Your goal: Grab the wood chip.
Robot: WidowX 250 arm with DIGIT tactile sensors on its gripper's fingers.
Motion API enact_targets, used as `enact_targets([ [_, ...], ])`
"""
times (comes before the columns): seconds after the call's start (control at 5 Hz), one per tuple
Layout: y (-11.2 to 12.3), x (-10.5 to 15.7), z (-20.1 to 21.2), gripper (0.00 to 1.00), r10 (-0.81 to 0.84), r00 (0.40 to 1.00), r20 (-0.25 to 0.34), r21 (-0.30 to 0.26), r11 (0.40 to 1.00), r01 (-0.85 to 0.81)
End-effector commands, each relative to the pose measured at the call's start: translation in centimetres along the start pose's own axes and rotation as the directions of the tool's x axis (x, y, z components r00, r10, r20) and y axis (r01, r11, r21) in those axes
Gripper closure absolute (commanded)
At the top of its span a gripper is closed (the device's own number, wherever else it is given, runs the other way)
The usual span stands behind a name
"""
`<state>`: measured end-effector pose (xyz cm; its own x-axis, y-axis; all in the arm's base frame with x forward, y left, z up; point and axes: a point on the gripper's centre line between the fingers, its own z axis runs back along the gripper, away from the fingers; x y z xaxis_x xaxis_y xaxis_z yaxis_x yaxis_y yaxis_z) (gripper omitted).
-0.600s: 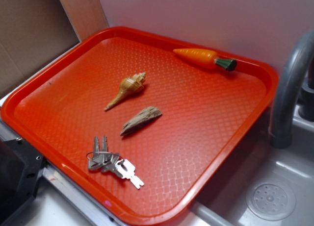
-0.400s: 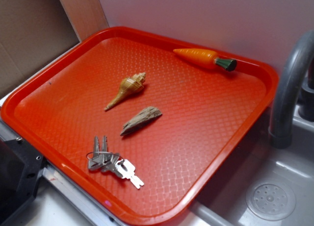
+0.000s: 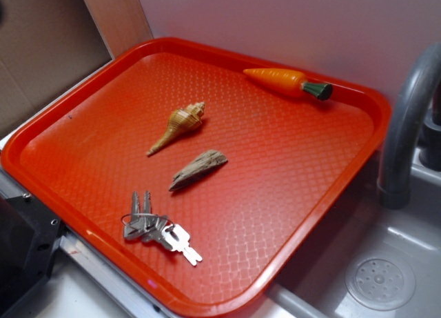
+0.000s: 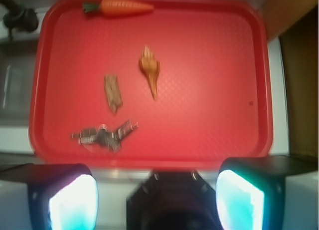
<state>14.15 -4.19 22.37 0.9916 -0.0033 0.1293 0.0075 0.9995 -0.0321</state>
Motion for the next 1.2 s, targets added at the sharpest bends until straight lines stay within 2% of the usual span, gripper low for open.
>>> enact_targets([
  [0.0, -2.9, 1.6, -4.6, 0.00, -0.007, 0.996, 0.088, -0.051, 0.999, 0.012],
  [0.2, -2.7, 2.5, -8.8, 0.00, 0.034, 0.995, 0.096, -0.101, 0.995, -0.024],
  [0.6, -2.2, 5.8, -15.4, 0.00, 0.074, 0.994, 0.082, -0.123, 0.990, -0.064],
  [1.0, -2.2, 5.8, -15.4, 0.00, 0.074, 0.994, 0.082, -0.123, 0.990, -0.064],
])
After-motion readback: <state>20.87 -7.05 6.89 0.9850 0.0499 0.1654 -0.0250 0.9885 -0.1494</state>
